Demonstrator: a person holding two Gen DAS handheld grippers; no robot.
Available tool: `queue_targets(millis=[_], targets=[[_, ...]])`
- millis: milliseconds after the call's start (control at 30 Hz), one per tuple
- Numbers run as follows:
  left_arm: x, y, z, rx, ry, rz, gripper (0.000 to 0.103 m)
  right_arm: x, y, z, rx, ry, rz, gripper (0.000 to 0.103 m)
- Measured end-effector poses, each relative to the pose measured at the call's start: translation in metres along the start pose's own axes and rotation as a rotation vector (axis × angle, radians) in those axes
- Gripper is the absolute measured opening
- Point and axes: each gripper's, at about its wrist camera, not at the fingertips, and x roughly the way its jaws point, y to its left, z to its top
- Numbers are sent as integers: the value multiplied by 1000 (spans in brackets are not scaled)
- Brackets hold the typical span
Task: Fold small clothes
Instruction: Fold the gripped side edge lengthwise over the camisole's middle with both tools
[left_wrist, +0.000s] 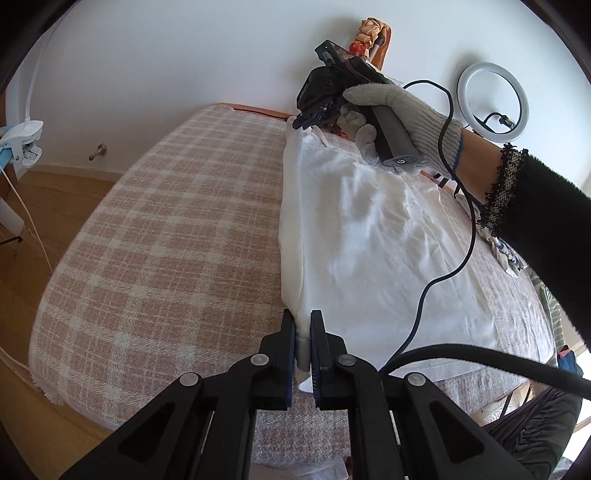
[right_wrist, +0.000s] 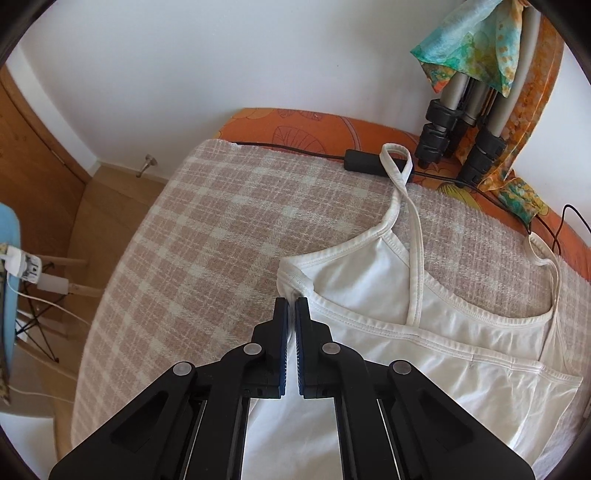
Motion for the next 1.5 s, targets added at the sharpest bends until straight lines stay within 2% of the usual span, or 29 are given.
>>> queue_targets(millis=[200,400,667,800,933,967,1067,1167,1267,1333,1500], targets=[[2,-34,0,87,8,-51,4,-31,-29,-12,46,-53,13,3],[17,-61,-4,142,51,-92,4,-45,-70,-25,90,-76,-22,3],[34,-95,-13,228,102,-115,4,-33,-105,-42,143,-65,-57,3],[40,-98,-17,226,124,-116,4,-22,-111,-44,151,-45,-61,3],[49,-101,-17,204,154,-148,4,-18,-113,-44,149,-42,-59,3],[51,-102,-18,200,161,-153,5,-18,-113,-43,146,-42,-59,3],[57,-109,-19,215,164,-153,22,-17,-112,-43,137,-43,-55,3],[55,-115,-22,230,172,-165,23,-17,-112,-42,128,-36,-49,3],[49,-117,-23,238,169,-175,23,-23,-114,-43,120,-43,-80,14],[41,-116,-25,248,154,-168,23,-33,-118,-44,134,-62,-65,27],[22,-110,-27,259,103,-115,23,-74,-128,-55,142,-149,-24,28]])
